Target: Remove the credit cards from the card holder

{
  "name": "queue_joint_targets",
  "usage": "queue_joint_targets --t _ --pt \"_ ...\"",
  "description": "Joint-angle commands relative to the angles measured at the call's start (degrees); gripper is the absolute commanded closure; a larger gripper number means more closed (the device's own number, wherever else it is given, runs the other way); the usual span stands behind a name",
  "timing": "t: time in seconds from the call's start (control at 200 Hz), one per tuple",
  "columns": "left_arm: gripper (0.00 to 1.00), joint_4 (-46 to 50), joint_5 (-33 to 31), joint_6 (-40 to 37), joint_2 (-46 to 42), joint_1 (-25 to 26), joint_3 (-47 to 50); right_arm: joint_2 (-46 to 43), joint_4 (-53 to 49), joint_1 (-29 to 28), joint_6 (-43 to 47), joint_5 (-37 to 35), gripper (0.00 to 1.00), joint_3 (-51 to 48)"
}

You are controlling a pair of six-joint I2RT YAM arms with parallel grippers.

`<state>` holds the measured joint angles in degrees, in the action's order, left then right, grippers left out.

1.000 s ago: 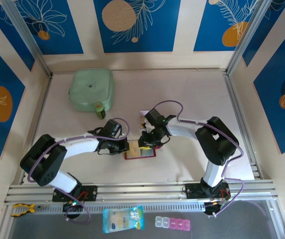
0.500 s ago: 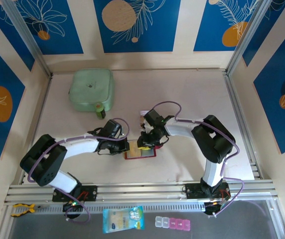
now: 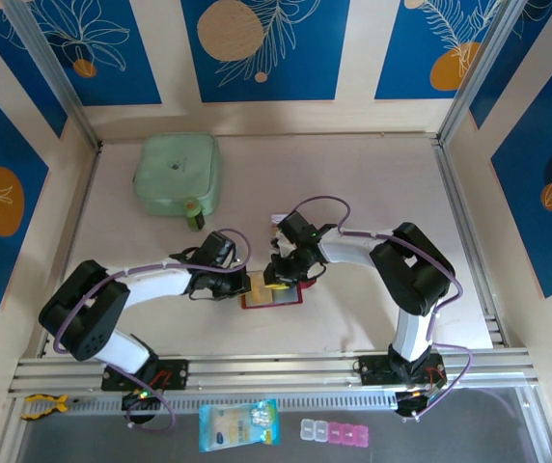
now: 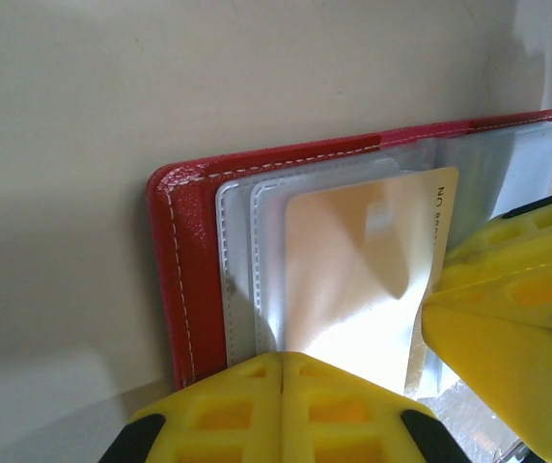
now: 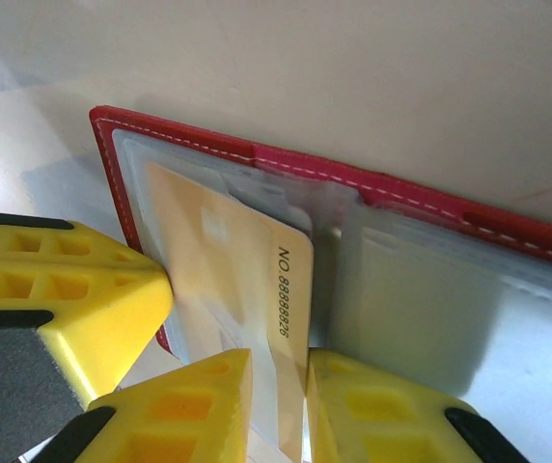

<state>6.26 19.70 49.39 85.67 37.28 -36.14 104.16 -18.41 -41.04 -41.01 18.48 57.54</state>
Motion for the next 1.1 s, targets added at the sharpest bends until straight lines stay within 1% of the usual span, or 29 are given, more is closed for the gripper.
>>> queue_joint_targets --t 0.0,0.185,0.27,0.46,0.775,1.095 --pt "1.00 2.57 -0.16 -0.34 1.21 -0.49 1.14 0.08 -0.34 -0.34 -0.56 1.41 0.78 0.11" --pt "1.00 2.52 -0.19 -0.30 1.30 -0.45 1.16 -0.67 0.81 -0.28 -0.82 1.84 0.82 -0.57" --pt "1.00 2.44 -0.15 -0.25 1.40 -0.45 1.16 -1.16 1.75 -0.19 -0.89 2.34 0.86 -1.24" --pt "1.00 2.44 -0.16 -0.25 1.49 -0.50 1.00 -1.90 2.52 0.06 -0.82 2.53 0.92 -1.82" --pt "1.00 3.12 -0.38 -0.34 1.50 -0.47 1.11 -3.21 2.23 1.25 0.23 1.46 0.97 -3.61" --pt "1.00 3.14 -0.31 -0.25 2.14 -0.45 1.64 -5.33 1.93 3.91 1.68 1.69 0.98 -5.98"
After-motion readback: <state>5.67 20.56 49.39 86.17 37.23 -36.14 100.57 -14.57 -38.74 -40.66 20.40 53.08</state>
